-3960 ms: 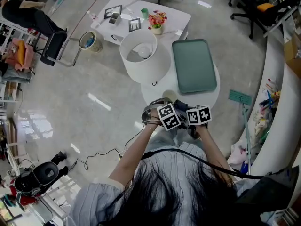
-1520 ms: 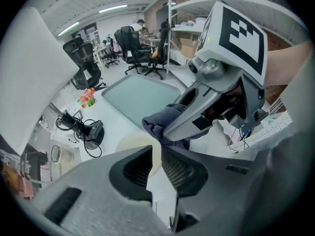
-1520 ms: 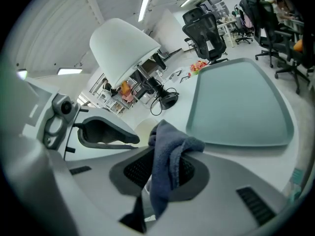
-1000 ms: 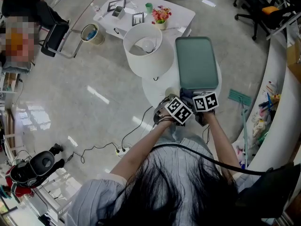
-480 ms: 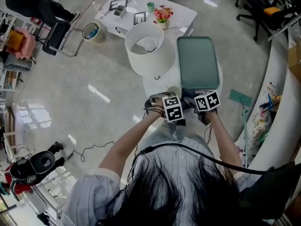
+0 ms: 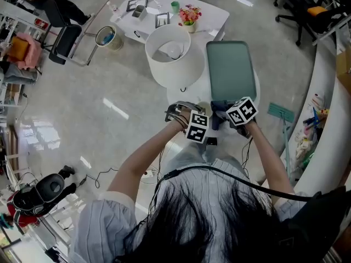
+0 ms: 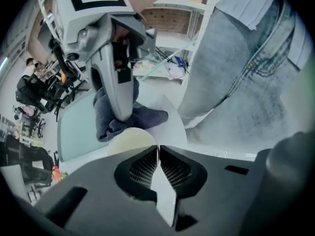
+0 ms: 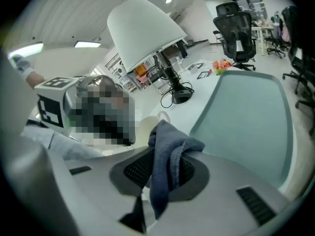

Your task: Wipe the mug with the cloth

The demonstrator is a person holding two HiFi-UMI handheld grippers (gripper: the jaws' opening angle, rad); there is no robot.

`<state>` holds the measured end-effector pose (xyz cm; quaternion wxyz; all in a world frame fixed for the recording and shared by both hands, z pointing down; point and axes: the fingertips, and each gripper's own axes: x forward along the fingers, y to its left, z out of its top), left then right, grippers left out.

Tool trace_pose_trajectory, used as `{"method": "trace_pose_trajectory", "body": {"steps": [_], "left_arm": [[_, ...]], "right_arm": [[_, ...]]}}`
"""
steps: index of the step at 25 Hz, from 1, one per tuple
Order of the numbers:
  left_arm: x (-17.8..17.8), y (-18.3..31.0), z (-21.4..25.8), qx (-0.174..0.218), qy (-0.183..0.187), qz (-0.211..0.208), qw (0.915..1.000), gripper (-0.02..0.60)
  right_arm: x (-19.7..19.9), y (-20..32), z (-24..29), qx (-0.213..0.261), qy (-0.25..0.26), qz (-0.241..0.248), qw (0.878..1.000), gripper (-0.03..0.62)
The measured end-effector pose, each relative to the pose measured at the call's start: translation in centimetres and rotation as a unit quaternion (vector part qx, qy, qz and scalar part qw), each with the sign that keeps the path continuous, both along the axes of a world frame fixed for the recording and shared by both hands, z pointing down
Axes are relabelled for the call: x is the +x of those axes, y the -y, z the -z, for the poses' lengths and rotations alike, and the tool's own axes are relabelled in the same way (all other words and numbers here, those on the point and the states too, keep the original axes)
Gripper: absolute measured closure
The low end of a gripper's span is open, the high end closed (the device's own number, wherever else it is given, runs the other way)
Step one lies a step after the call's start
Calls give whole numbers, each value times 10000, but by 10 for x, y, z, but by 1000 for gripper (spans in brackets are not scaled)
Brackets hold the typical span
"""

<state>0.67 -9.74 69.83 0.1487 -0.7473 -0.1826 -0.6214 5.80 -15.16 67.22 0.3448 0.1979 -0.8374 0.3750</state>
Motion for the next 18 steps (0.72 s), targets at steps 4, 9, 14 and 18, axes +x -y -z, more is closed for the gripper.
{"method": "trace_pose_trajectory", "body": {"steps": [4, 9, 14, 18], "left_arm": [[-4, -1, 0, 82, 117, -709, 9974, 549], [-10, -3, -2, 231, 273, -1503, 9880, 548], [-11, -3, -3, 167, 263, -1685, 9852, 548], [-12, -3, -2, 174, 283, -1894, 9813, 549]], "right_arm": [[-2, 4, 4, 84, -147, 575, 9982, 514], [-7, 10, 5, 246, -411, 1344, 9898, 514], [-19, 24, 7, 459, -625, 1888, 9790, 514], [-32, 38, 7, 534, -787, 2142, 9722, 514]]}}
